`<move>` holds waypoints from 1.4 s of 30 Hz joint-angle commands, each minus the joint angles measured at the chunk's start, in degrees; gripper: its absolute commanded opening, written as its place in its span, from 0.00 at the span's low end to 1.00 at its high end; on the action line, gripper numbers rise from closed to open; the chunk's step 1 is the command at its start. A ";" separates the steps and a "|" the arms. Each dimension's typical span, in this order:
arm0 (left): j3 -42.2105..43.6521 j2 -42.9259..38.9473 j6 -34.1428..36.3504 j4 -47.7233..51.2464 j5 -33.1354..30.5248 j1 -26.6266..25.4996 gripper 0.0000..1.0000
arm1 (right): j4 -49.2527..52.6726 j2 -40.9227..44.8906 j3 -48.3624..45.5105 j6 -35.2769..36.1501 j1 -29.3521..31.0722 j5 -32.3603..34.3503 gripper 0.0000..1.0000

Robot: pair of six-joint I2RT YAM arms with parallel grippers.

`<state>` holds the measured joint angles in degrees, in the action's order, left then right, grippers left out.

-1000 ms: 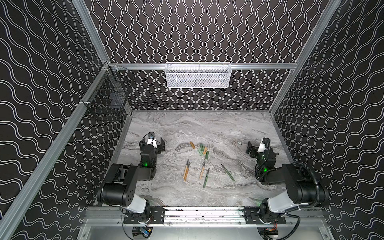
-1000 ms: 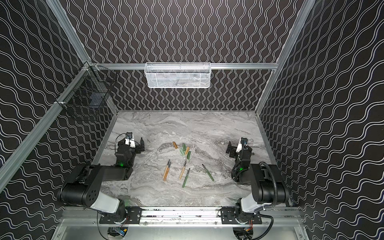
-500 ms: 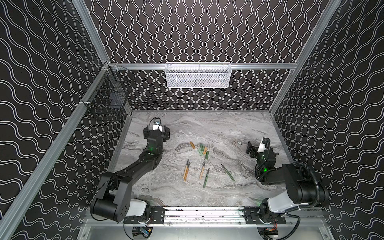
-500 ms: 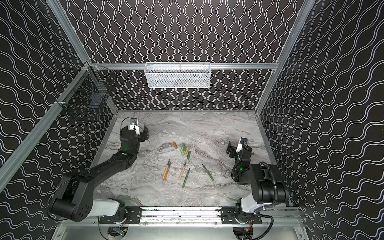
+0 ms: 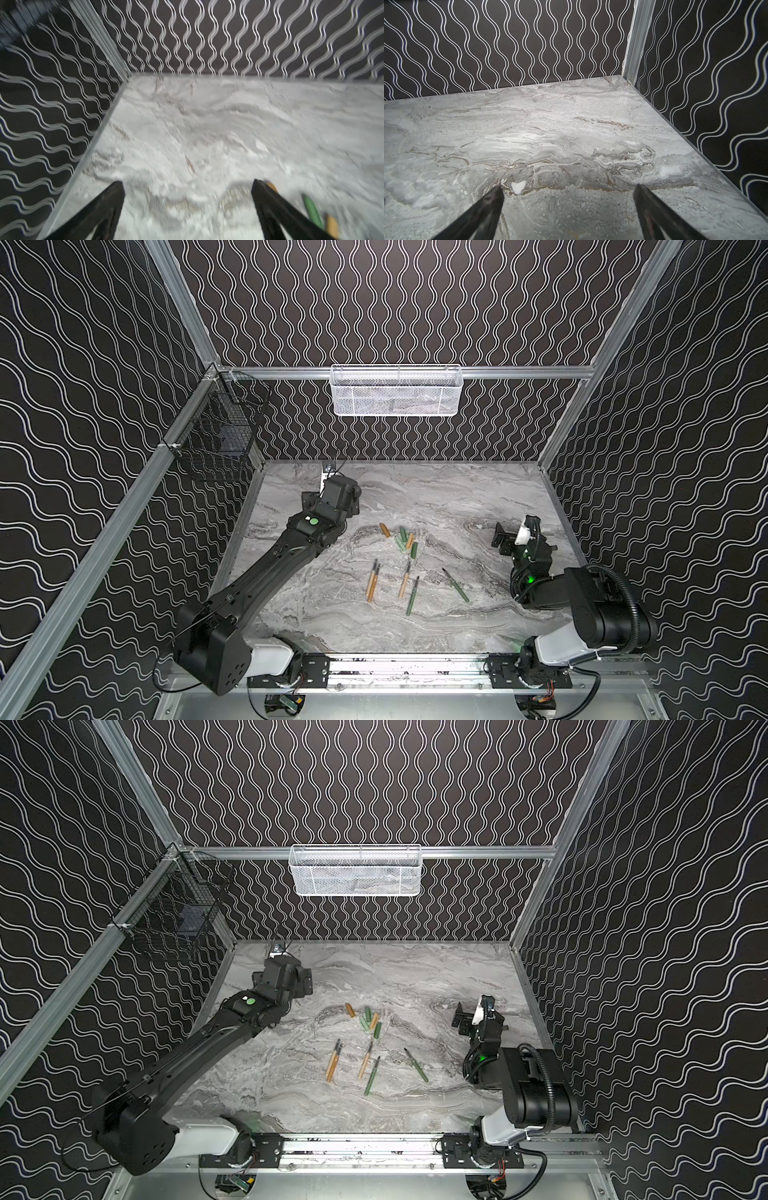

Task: Insert the pens into the pen caps
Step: 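Reach the left gripper forward toward the pens on the table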

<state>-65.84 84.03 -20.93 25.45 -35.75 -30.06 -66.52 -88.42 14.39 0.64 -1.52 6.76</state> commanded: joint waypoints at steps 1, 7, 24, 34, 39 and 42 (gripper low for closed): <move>1.33 -2.82 -4.46 7.02 5.82 -0.57 0.99 | -2.44 0.00 0.20 -0.18 0.11 -0.07 1.00; 5.20 -6.15 -3.96 6.43 10.13 -2.04 0.99 | -2.45 -0.02 0.19 -0.21 0.11 -0.03 1.00; 3.51 -0.11 0.05 4.67 18.17 -10.18 0.99 | -0.24 -0.09 1.30 -1.00 -0.63 -2.25 1.00; 2.50 2.54 2.74 -0.81 29.58 -10.56 0.99 | 17.15 5.88 8.00 0.90 2.23 3.47 0.99; 0.36 3.42 2.19 -0.29 31.75 -10.57 0.99 | 43.20 4.99 22.30 -1.52 5.84 5.64 1.00; -0.18 3.07 2.39 0.59 31.97 -10.57 0.99 | 57.03 4.15 29.44 -4.08 9.24 6.42 0.99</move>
<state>-65.32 87.18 -19.14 27.53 -5.48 -40.58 -29.08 -83.77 39.75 -0.71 5.54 11.94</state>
